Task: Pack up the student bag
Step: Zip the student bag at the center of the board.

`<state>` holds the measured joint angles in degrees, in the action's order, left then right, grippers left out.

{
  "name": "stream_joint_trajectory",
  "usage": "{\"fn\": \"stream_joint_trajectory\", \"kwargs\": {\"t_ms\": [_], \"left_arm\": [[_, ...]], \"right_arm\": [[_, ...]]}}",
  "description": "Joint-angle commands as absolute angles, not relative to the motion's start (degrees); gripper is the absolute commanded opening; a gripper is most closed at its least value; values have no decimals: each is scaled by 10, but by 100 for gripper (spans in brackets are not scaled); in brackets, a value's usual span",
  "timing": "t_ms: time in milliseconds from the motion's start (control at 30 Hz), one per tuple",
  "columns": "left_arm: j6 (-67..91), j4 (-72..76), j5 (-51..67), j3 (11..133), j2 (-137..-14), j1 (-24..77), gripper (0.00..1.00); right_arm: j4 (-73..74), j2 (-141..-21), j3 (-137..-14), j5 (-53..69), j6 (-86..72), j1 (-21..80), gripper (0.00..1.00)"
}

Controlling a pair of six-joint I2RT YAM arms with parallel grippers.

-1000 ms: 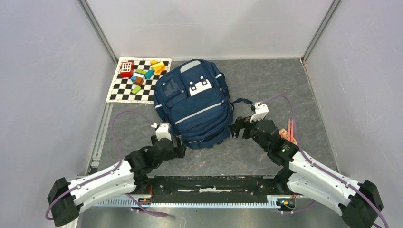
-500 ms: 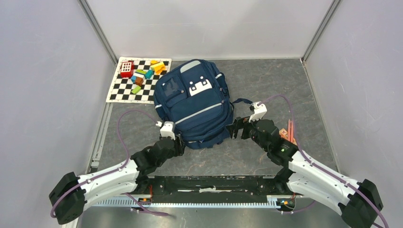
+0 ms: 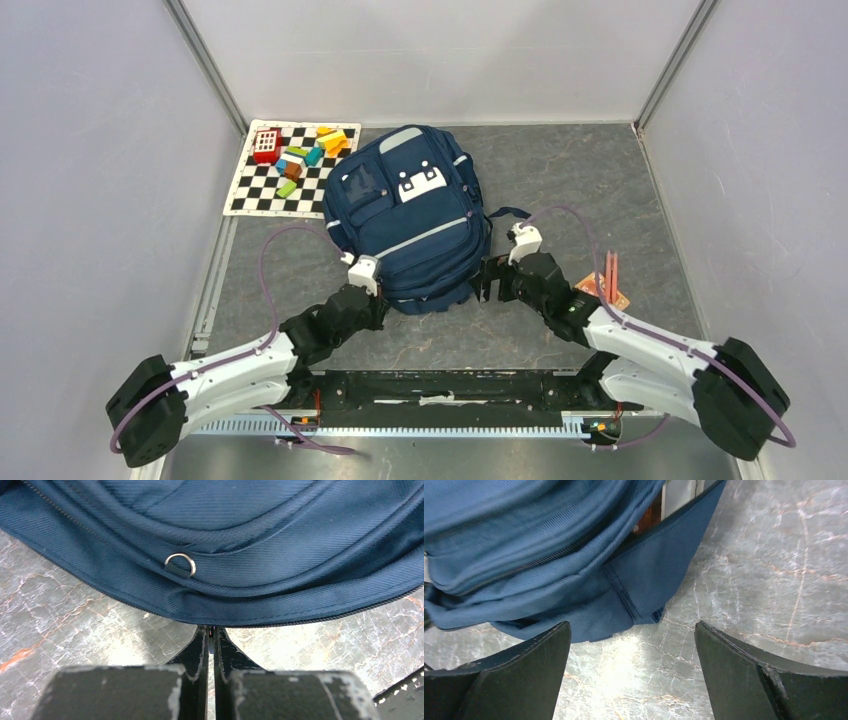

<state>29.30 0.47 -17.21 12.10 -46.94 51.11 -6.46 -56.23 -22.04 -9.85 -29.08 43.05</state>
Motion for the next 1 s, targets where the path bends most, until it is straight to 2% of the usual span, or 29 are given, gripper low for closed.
{"fn": "stream_joint_trajectory", "kwargs": {"t_ms": [0,267,633,767,833,967], "left_arm": [[266,23,-120,152,-480,512,2],[265,3,-103,165,-489,513,2],[258,-37,-74,178,-471,515,2],[258,-37,-60,177,-473,515,2],[257,-35,-48,177,-476,515,2],[250,-27,-28,180,-478,523,2]], "right_arm": [[-115,-620,-251,-63,-302,430,98],[-179,-657,-258,-11,-347,430,98],[-177,-531,-186,-74,-421,430,98],[-197,-529,-188,-72,-438,429,98],[-208,-552,-198,-62,-440,429,96],[-224,-611,-229,-33,-426,429,85]]}}
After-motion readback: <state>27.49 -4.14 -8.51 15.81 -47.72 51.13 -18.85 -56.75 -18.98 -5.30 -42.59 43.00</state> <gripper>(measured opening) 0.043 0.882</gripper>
